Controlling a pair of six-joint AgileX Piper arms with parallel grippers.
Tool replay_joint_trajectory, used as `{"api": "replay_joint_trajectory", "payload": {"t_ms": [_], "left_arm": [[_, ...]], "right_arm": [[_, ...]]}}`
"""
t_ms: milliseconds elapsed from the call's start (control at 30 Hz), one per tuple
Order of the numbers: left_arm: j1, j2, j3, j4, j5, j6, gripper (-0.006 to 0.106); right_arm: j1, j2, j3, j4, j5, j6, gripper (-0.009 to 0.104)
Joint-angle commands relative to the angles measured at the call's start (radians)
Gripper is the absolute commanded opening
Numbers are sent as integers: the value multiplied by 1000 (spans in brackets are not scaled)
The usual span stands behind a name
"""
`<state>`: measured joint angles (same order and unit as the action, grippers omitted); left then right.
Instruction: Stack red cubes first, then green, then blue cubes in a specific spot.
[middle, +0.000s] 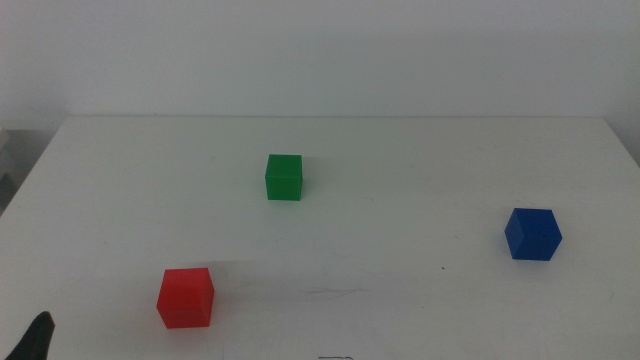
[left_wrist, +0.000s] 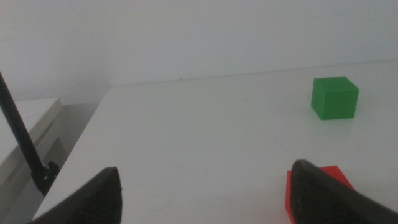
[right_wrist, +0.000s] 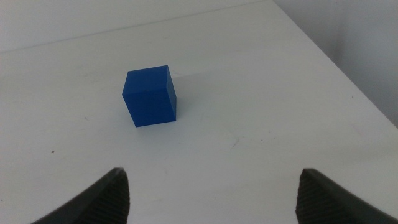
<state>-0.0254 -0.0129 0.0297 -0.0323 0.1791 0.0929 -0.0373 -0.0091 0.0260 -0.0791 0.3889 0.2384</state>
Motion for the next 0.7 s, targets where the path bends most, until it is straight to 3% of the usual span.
{"api": "replay_joint_trajectory", "payload": {"t_ms": [0, 667], "left_arm": [[-1, -11, -58, 7, -68, -12, 91], [-1, 806, -860, 11, 759, -130, 91]], "right_arm": [[-6, -23, -15, -12, -70, -9, 94], [-6, -23, -15, -12, -70, -9, 94]]}}
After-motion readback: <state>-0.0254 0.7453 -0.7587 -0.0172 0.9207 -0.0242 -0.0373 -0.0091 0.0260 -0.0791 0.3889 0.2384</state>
